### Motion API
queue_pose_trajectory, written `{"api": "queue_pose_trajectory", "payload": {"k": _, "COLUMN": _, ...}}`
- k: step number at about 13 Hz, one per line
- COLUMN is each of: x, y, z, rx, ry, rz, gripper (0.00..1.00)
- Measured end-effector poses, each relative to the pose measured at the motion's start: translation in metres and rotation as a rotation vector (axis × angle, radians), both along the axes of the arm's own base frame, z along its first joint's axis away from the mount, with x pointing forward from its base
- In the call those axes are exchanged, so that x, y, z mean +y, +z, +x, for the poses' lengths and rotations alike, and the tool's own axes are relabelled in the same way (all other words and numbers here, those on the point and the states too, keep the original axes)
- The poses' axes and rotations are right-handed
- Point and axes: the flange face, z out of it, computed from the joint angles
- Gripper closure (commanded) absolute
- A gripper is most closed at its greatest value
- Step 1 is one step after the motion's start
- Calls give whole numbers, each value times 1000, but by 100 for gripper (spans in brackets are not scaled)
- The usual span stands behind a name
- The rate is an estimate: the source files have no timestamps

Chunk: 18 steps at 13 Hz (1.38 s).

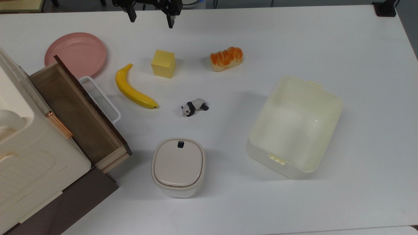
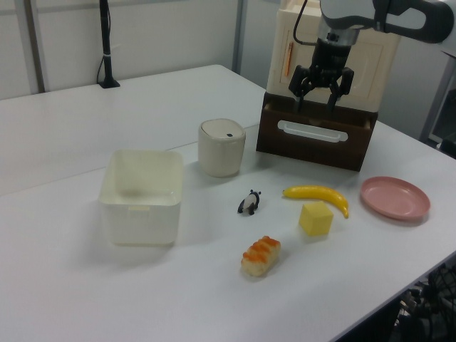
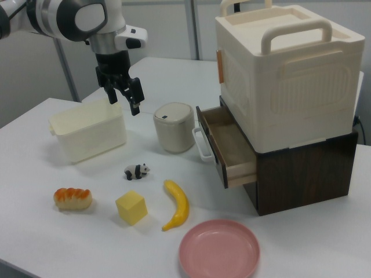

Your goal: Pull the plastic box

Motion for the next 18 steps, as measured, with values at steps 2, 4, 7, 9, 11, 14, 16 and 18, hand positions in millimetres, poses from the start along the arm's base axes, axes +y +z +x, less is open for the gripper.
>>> {"api": "queue_pose_trajectory", "payload": {"k": 2, "x": -1, "y": 3, "z": -1, "rx": -6, "ry": -3, "rz": 4, "gripper": 0}}
{"api": "queue_pose_trajectory", "payload": {"k": 4, "x": -4, "y": 8, "z": -4, "rx": -15, "ry": -8, "rz": 9, "gripper": 0}}
{"api": "queue_pose_trajectory", "payload": {"k": 7, "x": -4, "y": 10, "z": -5, "rx": -19, "ry": -9, "rz": 9, "gripper": 0}}
{"api": "queue_pose_trajectory", "payload": {"k": 9, "x": -4, "y": 10, "z": -5, "rx": -19, "ry": -9, "rz": 9, "gripper": 0}}
{"api": "queue_pose_trajectory", "payload": {"k": 11, "x": -4, "y": 10, "z": -5, "rx": -19, "ry": -9, "rz": 9, "gripper": 0}}
{"api": "queue_pose_trajectory", "payload": {"k": 14, "x": -4, "y": 10, "z": -5, "rx": -19, "ry": -9, "rz": 9, "gripper": 0}}
{"api": "queue_pose_trajectory", "payload": {"k": 16, "x": -4, "y": 10, "z": -5, "rx": -19, "ry": -9, "rz": 10, "gripper": 0}}
{"api": "queue_pose_trajectory", "payload": {"k": 18, "x": -3, "y": 10, "z": -5, "rx": -18, "ry": -8, "rz": 10, "gripper": 0}}
